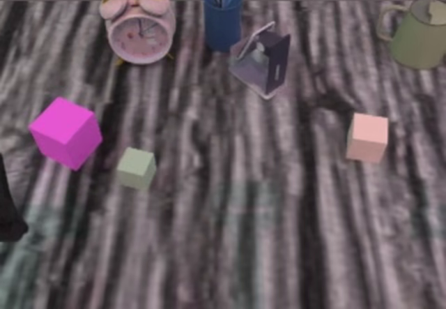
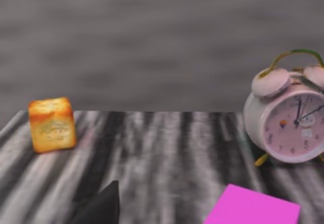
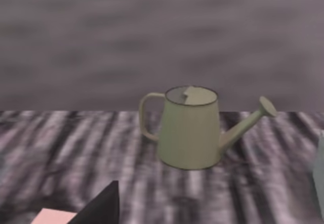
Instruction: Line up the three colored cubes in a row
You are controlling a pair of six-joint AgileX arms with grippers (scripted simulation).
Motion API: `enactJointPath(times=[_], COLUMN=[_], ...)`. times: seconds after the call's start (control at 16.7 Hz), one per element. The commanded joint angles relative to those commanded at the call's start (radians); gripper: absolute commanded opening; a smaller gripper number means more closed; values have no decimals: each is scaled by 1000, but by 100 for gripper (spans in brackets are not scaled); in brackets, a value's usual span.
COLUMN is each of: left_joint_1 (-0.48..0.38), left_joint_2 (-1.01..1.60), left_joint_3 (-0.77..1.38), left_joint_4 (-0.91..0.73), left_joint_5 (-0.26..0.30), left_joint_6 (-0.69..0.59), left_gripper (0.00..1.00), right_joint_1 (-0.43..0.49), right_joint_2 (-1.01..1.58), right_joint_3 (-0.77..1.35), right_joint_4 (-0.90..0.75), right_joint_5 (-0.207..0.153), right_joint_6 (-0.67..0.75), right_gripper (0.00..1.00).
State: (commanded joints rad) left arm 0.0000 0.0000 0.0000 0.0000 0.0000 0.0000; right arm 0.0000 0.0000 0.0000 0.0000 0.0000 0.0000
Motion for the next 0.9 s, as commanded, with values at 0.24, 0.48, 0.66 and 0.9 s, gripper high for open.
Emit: enactJointPath(times=[0.24,0.48,0.66,0.9], left_joint_1=[-10,-55,-102,-175], left_joint_2=[30,217,468,911], left_joint_3=[31,211,416,721], left_joint_4=[-22,-143,-284,-512], left_joint_5=[2,4,3,2], left_joint_6=[-2,-12,-24,-41], left_gripper=[100,100,100,100], right_joint_1=[0,0,0,0], right_joint_2=[0,0,0,0], right_joint_3=[0,0,0,0], right_joint_4=[0,0,0,0], right_joint_5=[0,0,0,0], right_joint_6=[0,0,0,0], right_gripper=[100,100,100,100])
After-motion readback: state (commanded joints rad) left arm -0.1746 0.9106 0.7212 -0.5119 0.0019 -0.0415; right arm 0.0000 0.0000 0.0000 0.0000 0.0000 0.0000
